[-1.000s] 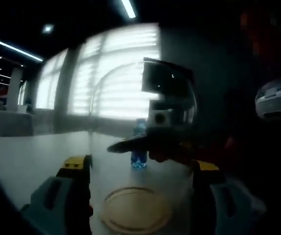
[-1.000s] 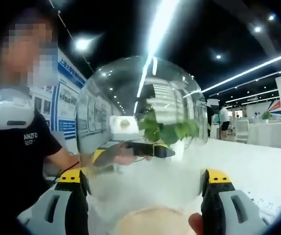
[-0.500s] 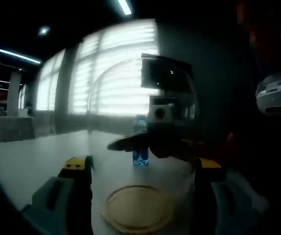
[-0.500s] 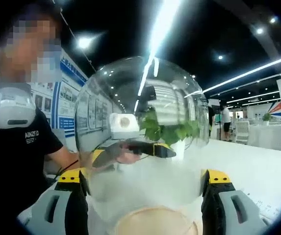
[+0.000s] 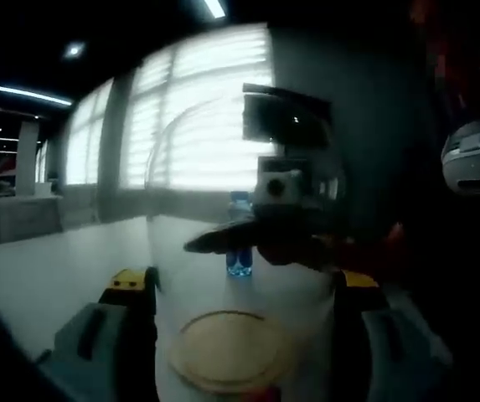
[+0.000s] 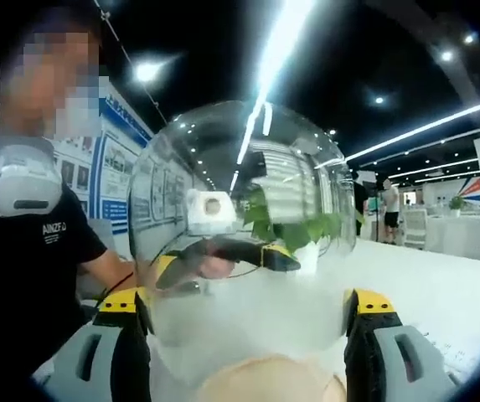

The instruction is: Open the cover put in the Mizone put the cover back on

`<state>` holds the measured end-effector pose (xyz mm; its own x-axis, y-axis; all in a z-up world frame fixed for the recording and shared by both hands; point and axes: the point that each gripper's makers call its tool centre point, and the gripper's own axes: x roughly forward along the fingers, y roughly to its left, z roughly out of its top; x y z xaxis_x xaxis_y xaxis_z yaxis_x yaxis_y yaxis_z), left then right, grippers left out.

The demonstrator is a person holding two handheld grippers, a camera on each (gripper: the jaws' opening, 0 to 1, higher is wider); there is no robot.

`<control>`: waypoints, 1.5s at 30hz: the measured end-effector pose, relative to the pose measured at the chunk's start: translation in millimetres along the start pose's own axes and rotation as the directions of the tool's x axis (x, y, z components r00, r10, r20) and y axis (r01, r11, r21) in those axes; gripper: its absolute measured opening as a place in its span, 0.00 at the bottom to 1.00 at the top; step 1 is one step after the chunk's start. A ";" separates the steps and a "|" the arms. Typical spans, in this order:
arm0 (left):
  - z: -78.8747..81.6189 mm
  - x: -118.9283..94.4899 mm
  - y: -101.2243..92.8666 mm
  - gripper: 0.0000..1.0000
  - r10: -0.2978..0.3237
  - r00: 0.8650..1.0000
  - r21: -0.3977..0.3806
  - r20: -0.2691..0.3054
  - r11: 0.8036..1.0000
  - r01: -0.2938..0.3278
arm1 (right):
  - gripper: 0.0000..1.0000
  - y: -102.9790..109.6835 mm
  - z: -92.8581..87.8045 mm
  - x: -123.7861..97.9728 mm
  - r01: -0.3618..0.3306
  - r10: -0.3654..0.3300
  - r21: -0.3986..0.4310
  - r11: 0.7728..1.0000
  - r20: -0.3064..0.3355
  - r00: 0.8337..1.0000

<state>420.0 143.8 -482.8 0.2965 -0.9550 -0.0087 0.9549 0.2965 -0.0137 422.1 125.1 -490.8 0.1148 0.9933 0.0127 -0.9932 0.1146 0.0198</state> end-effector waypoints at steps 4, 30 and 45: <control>0.9 0.3 -6.9 0.70 0.005 1.000 -0.003 -0.001 1.000 -0.005 | 0.90 6.2 -0.6 -3.1 -0.005 0.005 0.012 1.000 0.001 1.000; 9.8 3.1 -43.0 0.72 0.017 1.000 0.000 -0.012 1.000 -0.017 | 0.90 43.4 6.7 -17.7 0.025 -0.025 -0.017 1.000 -0.001 1.000; 6.7 -2.3 -83.9 0.73 0.023 1.000 -0.001 0.000 1.000 -0.023 | 0.90 79.8 7.9 -25.8 0.029 -0.029 -0.048 0.998 -0.010 1.000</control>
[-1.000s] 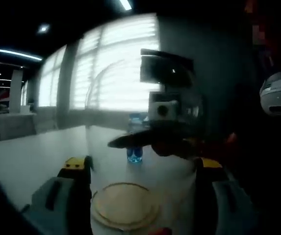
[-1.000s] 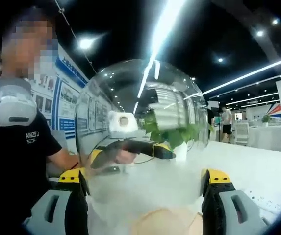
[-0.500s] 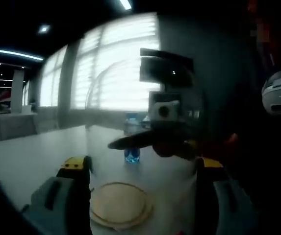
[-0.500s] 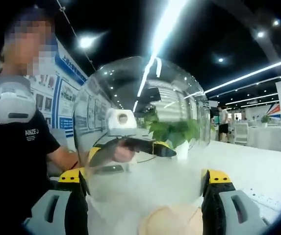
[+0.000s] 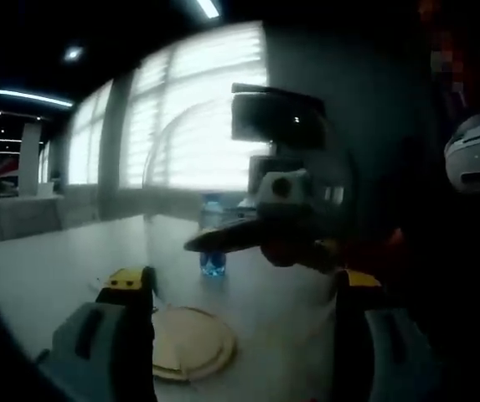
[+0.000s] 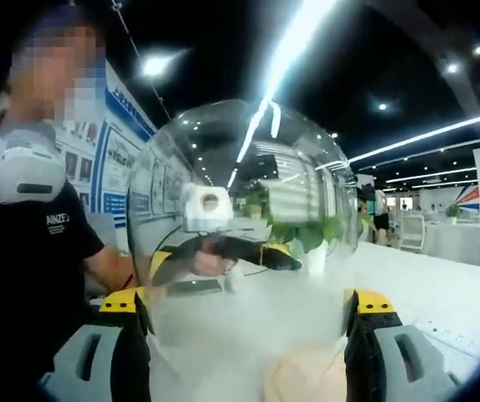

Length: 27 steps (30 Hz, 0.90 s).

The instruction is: Open the cover put in the Mizone put the cover back on

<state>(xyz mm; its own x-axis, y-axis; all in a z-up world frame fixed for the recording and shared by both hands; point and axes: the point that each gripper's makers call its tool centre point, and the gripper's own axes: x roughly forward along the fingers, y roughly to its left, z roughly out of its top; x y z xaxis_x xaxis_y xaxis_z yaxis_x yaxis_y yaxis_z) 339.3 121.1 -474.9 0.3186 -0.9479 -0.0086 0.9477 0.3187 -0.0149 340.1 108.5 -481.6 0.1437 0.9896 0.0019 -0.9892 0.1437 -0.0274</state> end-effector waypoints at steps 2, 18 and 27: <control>-1.0 -1.8 -5.6 0.73 0.003 1.000 -0.015 0.013 1.000 -0.003 | 0.90 4.5 0.1 -1.3 0.001 -0.001 0.009 1.000 0.007 1.000; -0.3 -9.1 -35.8 0.74 0.001 1.000 0.006 0.009 1.000 -0.002 | 0.90 33.3 -3.0 -5.5 0.011 -0.011 -0.001 1.000 0.004 1.000; 1.2 -12.6 -52.6 0.74 0.011 1.000 -0.022 0.025 1.000 -0.011 | 0.90 48.6 5.1 -10.8 0.013 -0.013 -0.001 1.000 0.026 1.000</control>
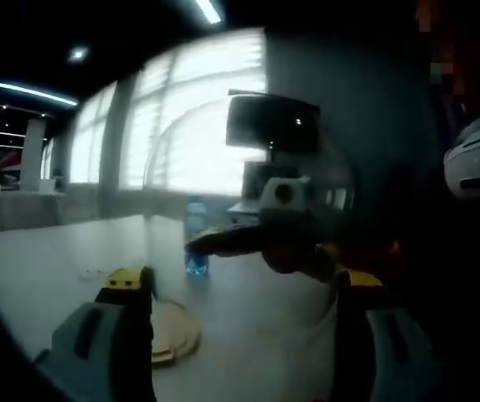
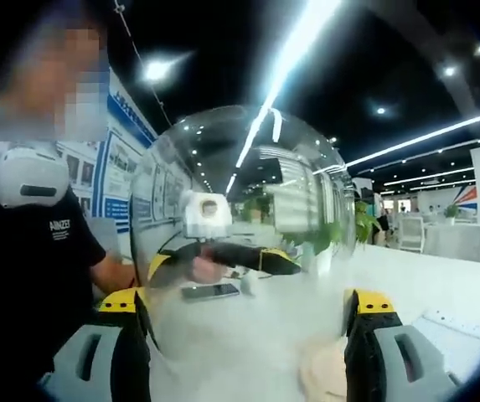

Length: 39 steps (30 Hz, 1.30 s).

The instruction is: Open the cover put in the Mizone put the cover back on

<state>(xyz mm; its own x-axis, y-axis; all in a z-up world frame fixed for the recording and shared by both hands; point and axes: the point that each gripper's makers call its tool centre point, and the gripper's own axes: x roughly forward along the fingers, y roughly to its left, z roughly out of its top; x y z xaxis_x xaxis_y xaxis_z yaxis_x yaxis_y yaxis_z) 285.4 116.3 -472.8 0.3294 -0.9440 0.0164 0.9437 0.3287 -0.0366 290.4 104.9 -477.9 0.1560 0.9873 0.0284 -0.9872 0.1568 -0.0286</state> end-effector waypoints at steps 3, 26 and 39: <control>-0.4 -1.1 -5.9 0.75 0.001 1.000 0.008 -0.005 1.000 -0.001 | 0.90 6.5 -0.8 -1.1 0.001 -0.001 -0.013 1.000 -0.007 1.000; -21.3 -9.5 -23.4 0.75 0.010 0.999 -0.025 -0.030 1.000 -0.011 | 0.90 26.0 -23.1 -4.6 0.005 -0.005 0.032 0.999 -0.014 1.000; -20.8 -10.6 -16.7 0.77 0.010 1.000 -0.057 0.024 0.998 -0.009 | 0.90 23.9 -24.2 -7.5 0.027 -0.028 0.065 0.998 0.021 0.999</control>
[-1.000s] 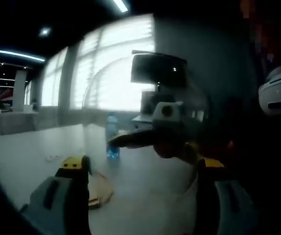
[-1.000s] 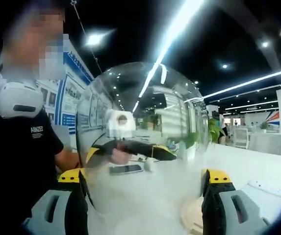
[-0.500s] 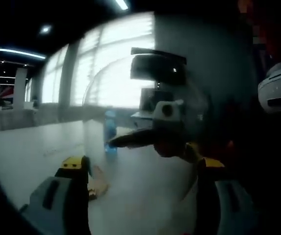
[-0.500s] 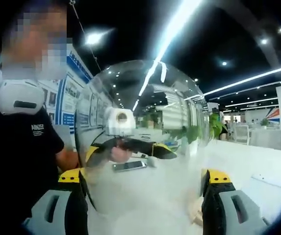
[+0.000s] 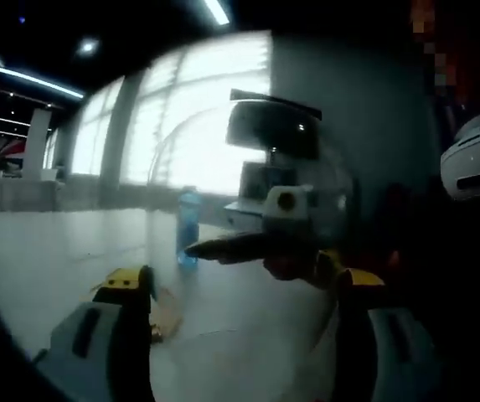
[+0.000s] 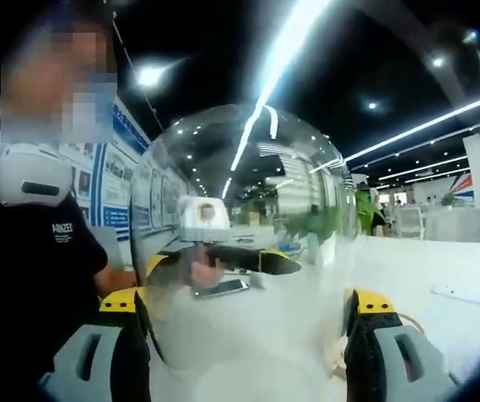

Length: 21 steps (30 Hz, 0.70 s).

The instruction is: Open the cover put in the Mizone put the cover back on

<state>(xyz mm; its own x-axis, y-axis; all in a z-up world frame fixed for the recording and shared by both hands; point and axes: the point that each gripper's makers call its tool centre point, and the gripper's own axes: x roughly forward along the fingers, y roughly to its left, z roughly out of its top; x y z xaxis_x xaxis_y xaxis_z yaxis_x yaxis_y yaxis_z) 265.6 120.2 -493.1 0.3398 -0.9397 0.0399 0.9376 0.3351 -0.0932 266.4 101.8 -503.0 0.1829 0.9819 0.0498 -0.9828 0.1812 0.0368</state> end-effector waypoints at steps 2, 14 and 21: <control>0.3 0.0 0.5 0.77 0.001 1.000 -0.001 0.005 1.000 -0.001 | 0.90 0.7 0.1 0.1 0.000 0.000 0.001 1.000 0.000 1.000; 1.4 -0.2 1.8 0.76 0.006 1.000 0.002 0.015 1.000 -0.006 | 0.90 1.7 0.1 -0.5 0.003 -0.003 0.000 1.000 -0.007 1.000; 1.6 0.7 2.5 0.76 0.004 1.000 0.013 0.007 1.000 -0.004 | 0.90 -0.3 -0.1 -1.3 0.007 -0.007 -0.002 1.000 -0.009 1.000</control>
<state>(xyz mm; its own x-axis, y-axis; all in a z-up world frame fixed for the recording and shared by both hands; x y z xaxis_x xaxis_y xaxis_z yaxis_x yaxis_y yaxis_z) 268.3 120.5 -491.7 0.3437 -0.9380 0.0462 0.9372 0.3394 -0.0806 266.4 100.5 -503.3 0.1892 0.9811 0.0400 -0.9816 0.1879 0.0352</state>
